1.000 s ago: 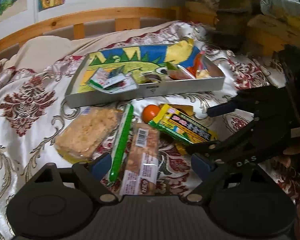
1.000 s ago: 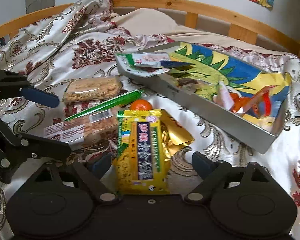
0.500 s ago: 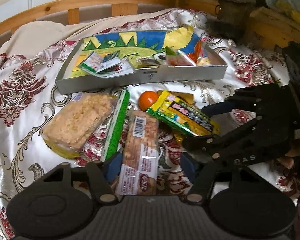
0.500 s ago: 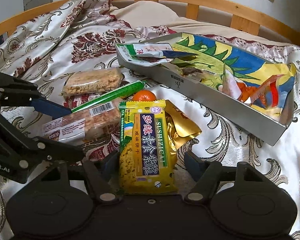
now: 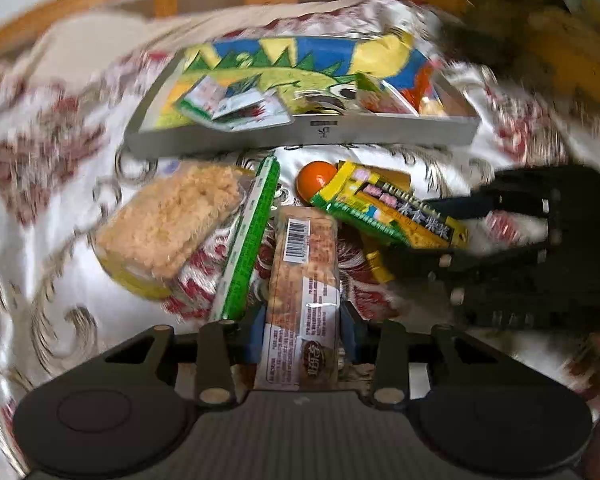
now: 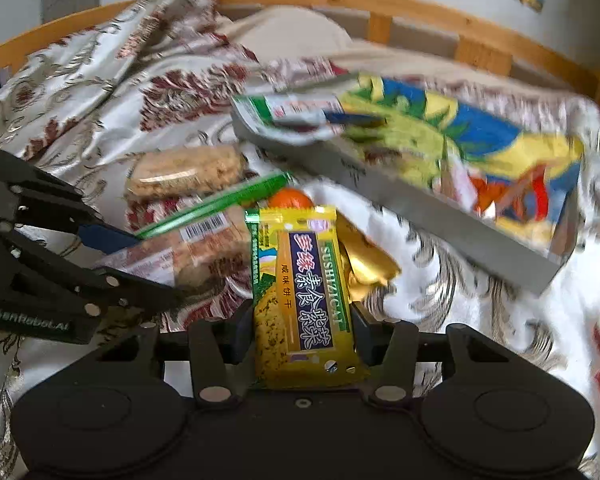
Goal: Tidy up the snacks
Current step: 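Carry both packs over the grey tray and open both tools to drop them, then raise both tools from the tray and move back over the remaining snacks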
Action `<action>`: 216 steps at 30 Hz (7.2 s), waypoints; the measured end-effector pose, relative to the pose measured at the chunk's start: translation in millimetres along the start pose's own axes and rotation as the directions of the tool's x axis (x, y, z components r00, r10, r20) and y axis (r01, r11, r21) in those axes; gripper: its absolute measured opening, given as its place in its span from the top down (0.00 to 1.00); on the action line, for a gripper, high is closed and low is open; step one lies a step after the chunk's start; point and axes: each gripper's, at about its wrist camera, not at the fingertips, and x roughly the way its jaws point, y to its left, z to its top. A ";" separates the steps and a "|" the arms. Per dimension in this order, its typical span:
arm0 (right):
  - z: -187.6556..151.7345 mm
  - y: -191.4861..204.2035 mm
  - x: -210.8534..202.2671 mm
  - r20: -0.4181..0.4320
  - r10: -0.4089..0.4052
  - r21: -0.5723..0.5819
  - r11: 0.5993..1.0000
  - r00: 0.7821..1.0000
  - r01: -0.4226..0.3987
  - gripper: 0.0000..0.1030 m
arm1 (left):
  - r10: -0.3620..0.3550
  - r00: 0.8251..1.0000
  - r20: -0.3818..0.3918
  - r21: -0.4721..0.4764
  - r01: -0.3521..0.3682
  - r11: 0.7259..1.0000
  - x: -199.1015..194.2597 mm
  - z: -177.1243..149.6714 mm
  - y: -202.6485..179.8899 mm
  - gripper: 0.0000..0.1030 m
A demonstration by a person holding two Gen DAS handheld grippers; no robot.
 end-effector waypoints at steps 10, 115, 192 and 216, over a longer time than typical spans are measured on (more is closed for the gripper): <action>-0.1 12.5 -31.4 0.072 -0.097 -0.125 0.987 0.993 0.105 0.51 | -0.076 0.997 0.035 -0.251 0.082 0.965 -25.2 3.5 20.5 0.61; 54.2 -13.5 -139.1 0.531 -0.303 0.294 0.942 0.791 0.163 0.01 | 0.283 0.726 0.627 -0.295 -0.115 0.949 -142.5 46.8 5.4 0.01; -20.3 81.0 -169.4 0.249 -0.265 0.298 0.936 0.931 0.187 0.01 | 0.388 0.885 0.259 -0.348 -0.289 0.892 -181.0 -43.6 3.0 0.00; 10.5 -5.1 -96.0 0.075 -0.173 0.199 0.968 0.982 0.155 0.01 | 0.088 0.990 0.109 -0.099 -0.077 0.992 -63.8 -6.8 11.5 0.00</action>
